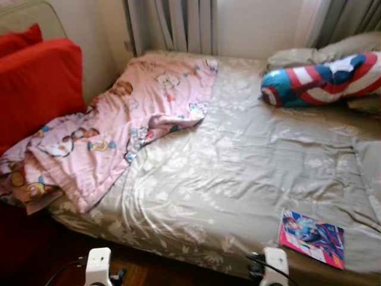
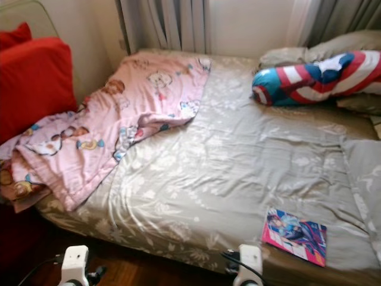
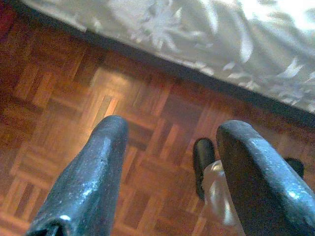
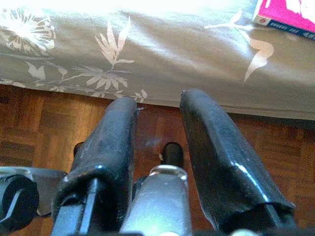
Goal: Clean up the room
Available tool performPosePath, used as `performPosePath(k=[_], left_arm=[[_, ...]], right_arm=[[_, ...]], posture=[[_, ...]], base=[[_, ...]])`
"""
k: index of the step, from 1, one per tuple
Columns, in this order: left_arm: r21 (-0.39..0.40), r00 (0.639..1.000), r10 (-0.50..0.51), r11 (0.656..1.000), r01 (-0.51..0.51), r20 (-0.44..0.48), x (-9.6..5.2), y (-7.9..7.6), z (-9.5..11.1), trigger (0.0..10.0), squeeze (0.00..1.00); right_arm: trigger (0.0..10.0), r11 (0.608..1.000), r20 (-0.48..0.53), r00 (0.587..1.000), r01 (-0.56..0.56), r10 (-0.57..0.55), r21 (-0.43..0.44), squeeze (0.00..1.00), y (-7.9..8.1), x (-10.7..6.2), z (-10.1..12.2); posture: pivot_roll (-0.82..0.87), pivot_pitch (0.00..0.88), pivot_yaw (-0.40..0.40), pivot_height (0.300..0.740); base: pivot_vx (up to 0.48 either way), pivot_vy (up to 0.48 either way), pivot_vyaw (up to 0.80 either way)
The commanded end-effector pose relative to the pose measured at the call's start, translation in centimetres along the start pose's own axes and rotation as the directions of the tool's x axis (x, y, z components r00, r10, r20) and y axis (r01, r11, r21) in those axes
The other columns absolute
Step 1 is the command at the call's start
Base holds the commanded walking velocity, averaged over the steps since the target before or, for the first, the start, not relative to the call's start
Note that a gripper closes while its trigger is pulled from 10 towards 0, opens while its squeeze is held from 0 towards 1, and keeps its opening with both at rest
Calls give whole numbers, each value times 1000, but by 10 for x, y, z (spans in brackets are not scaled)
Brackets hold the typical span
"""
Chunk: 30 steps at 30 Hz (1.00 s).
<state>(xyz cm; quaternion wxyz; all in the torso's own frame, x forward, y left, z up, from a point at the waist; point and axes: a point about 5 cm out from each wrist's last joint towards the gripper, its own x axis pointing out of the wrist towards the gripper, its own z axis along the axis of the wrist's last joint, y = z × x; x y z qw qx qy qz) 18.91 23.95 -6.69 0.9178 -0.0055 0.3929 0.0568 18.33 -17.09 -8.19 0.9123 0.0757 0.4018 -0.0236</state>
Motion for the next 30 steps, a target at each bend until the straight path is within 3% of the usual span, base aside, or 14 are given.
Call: performPosePath(k=[1,30], left_arm=[[1,1000,7,1000,-7,-21,-1,1,-5,10000,0],[6,1000,8,1000,-8,-20,-1,2,-4,10000,0]], right_arm=[[10000,1000,-15,1000,-5,5,10,0,2,0,-3],[10000,1000,-38,999,2,-2,3,0,2,-1,-7]], posture=[[16,74,29,740],[20,66,35,740]], base=[[0,0,0],[0,463,0]])
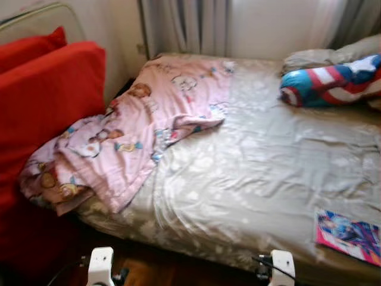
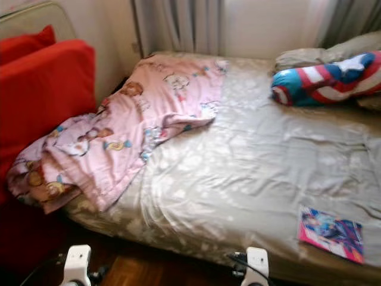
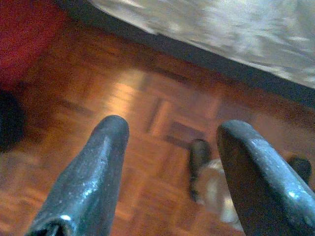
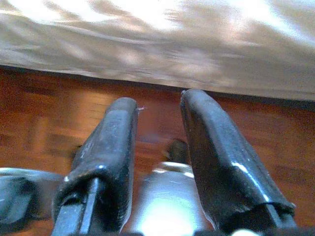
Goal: Clean up the room
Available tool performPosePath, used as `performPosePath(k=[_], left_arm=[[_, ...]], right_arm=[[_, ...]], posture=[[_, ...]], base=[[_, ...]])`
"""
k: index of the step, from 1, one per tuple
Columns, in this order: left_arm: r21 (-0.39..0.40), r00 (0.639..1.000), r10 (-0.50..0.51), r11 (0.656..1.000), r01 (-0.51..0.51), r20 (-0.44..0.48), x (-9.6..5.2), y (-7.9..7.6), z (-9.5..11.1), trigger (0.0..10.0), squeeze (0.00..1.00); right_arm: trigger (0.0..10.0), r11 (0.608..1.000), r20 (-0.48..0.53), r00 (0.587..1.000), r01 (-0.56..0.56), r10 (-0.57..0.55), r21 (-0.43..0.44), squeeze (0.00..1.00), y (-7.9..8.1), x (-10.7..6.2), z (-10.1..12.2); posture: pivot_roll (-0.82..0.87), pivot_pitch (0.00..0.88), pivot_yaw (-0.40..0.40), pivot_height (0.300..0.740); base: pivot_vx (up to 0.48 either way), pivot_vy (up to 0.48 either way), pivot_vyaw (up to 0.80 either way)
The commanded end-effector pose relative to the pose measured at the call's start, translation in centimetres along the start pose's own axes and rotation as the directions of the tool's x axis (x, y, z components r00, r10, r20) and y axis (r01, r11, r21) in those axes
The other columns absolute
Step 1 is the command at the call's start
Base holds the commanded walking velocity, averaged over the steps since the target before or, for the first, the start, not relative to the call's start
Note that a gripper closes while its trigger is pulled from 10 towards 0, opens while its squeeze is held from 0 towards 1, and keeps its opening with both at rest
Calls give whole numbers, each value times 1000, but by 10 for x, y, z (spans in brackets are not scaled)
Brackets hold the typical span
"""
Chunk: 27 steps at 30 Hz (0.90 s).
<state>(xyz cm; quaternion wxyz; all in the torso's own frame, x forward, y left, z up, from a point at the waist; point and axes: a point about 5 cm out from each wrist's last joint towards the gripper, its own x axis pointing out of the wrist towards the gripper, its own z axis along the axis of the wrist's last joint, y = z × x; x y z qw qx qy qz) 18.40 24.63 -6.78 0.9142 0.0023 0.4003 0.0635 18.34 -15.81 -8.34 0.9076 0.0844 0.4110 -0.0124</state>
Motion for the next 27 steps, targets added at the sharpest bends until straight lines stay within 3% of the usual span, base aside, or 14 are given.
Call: performPosePath(k=[1,22,27], left_arm=[[-4,1000,-11,1000,11,-5,1,-5,0,10000,0],[-12,1000,-6,1000,6,-4,1,-6,1,10000,0],[1,1000,-9,1000,9,-2,1,-6,1,10000,0]], right_arm=[[10000,1000,-15,999,28,-28,-4,0,-10,-3,-4],[10000,1000,-17,1000,25,-25,-11,0,-10,-2,-3],[10000,1000,-16,1000,26,-26,-11,0,-10,-2,-3]], posture=[[20,66,35,740],[30,79,33,740],[29,78,33,740]], base=[[0,480,0],[0,475,0],[0,0,0]])
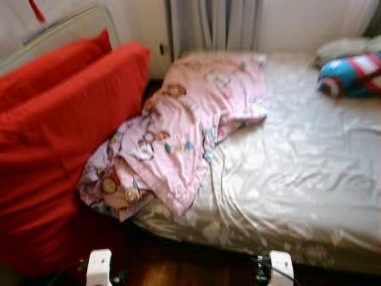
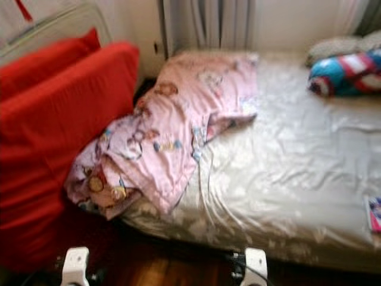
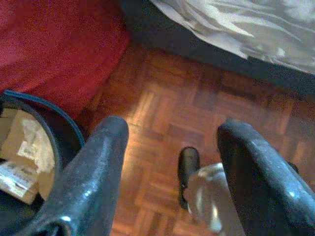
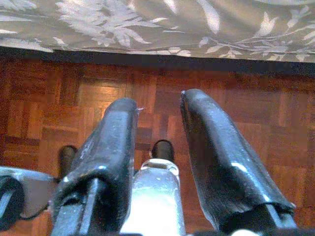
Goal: Clean up the room
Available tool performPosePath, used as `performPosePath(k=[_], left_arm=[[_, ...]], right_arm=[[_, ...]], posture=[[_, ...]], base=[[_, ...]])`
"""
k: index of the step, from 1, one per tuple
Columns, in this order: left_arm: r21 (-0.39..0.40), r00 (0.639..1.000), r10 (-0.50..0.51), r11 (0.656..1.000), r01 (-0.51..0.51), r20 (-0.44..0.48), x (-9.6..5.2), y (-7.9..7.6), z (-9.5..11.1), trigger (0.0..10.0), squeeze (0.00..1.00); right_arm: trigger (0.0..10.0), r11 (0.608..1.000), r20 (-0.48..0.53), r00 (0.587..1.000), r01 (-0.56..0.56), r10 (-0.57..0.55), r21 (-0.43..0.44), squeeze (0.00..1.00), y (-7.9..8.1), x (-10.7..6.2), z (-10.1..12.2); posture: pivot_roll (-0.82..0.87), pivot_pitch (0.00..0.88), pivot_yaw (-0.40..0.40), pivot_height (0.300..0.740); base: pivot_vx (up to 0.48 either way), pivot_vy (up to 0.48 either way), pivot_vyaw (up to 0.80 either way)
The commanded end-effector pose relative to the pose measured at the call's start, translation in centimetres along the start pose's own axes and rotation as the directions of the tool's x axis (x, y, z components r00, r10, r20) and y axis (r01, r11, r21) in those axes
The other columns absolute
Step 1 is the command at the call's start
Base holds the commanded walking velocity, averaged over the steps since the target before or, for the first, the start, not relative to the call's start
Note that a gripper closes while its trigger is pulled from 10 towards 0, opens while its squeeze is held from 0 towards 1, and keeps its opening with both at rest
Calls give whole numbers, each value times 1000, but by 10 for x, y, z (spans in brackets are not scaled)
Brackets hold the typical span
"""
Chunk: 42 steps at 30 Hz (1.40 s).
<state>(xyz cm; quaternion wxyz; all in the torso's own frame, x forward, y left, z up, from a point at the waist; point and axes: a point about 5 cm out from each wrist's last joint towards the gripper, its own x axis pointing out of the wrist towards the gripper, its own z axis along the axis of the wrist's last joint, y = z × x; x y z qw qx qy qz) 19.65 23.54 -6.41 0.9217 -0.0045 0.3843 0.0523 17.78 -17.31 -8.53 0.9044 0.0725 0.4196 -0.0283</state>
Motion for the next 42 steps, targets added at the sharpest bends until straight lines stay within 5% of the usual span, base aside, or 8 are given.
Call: performPosePath(k=[1,11,42], left_arm=[[7,999,17,1000,-17,-36,-3,6,-10,10000,0],[-7,999,14,1000,-14,-31,-3,4,-9,10000,0],[-47,1000,18,999,-19,-26,-1,-1,-7,10000,0]], right_arm=[[10000,1000,0,1000,-14,14,-3,0,6,1,0],[10000,1000,18,1000,-17,17,-22,0,5,1,3],[10000,999,59,998,-24,25,-25,0,4,4,16]], posture=[[29,78,33,740],[31,73,27,740],[24,12,12,740]], base=[[0,0,0],[0,0,0],[0,0,694]])
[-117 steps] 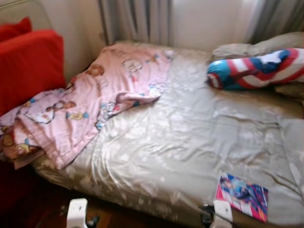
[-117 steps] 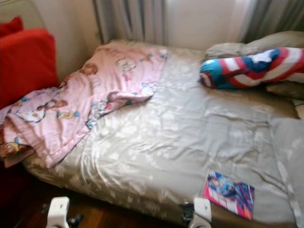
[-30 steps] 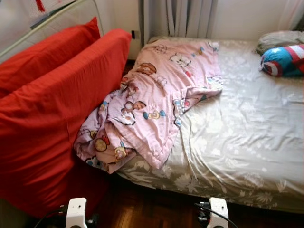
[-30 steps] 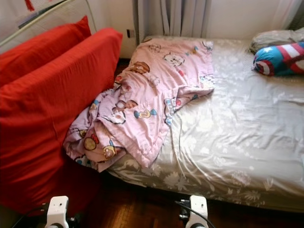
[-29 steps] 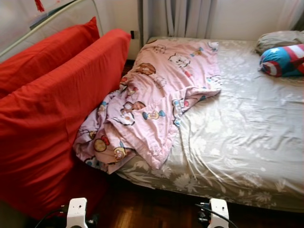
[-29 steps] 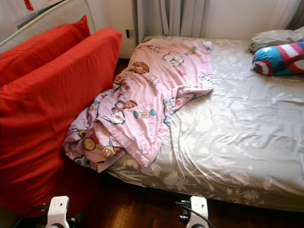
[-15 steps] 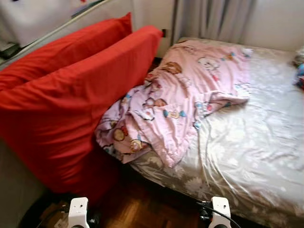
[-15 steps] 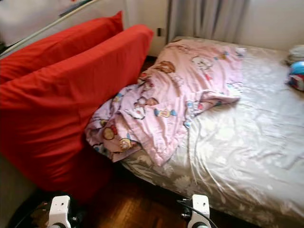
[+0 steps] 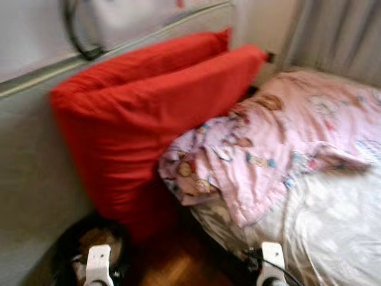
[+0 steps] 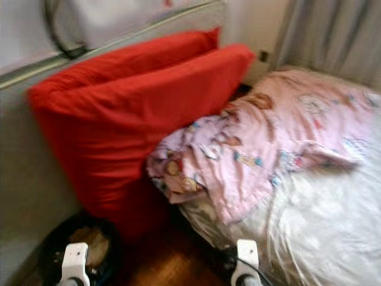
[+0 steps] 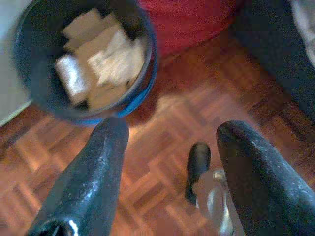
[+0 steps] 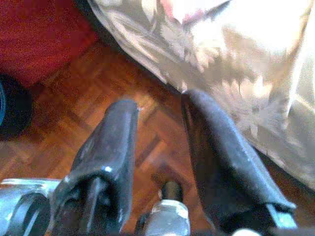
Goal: Clean up the room
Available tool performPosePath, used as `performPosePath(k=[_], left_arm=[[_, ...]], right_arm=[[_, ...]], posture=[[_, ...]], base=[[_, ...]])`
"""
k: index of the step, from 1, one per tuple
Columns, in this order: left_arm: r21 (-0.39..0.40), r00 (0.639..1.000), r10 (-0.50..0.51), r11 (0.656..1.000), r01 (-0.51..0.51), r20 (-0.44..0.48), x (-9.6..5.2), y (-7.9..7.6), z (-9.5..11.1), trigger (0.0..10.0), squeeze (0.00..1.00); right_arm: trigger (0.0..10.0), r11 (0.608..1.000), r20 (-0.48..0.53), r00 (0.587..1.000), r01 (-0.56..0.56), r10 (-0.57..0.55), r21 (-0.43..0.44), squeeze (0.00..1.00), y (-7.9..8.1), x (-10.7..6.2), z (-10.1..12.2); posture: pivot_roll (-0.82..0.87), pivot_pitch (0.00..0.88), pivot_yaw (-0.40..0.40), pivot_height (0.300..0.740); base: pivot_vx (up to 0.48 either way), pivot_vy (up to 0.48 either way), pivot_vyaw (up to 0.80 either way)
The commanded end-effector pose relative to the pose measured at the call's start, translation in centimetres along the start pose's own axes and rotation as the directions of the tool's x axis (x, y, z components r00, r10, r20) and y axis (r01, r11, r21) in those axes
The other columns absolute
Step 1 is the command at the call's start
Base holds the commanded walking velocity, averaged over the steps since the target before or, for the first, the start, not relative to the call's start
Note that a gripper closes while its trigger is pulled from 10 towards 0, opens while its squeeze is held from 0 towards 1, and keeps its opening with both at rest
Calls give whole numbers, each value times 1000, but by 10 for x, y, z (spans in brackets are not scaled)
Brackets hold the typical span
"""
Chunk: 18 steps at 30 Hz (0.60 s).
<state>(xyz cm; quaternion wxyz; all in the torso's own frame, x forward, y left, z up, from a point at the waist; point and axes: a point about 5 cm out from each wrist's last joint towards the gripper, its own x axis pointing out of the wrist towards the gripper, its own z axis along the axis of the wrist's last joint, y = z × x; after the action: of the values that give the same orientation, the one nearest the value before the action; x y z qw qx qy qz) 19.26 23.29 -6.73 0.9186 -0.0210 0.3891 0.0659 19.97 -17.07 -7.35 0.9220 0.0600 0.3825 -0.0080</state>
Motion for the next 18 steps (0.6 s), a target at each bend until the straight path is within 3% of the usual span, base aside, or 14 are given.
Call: performPosePath(k=[1,8,14,18], left_arm=[[-9,1000,5,1000,-5,-12,0,1,-1,10000,0],[-13,1000,4,1000,-5,-13,0,0,-2,10000,0],[-18,1000,6,1000,-6,-13,0,1,-2,10000,0],[-20,1000,6,1000,-6,-12,0,1,-1,10000,0]], right_arm=[[10000,1000,-20,1000,7,-6,15,0,-2,-2,-7],[10000,1000,-22,1000,6,-5,11,0,-2,-2,-7],[10000,1000,-19,1000,-5,5,1,0,0,-1,-5],[10000,1000,-15,1000,-7,7,-3,0,0,-1,-4]], posture=[[24,9,11,740],[28,0,10,740],[25,11,11,740],[24,18,11,740]], base=[[0,0,0],[0,0,0],[294,0,0],[319,0,475]])
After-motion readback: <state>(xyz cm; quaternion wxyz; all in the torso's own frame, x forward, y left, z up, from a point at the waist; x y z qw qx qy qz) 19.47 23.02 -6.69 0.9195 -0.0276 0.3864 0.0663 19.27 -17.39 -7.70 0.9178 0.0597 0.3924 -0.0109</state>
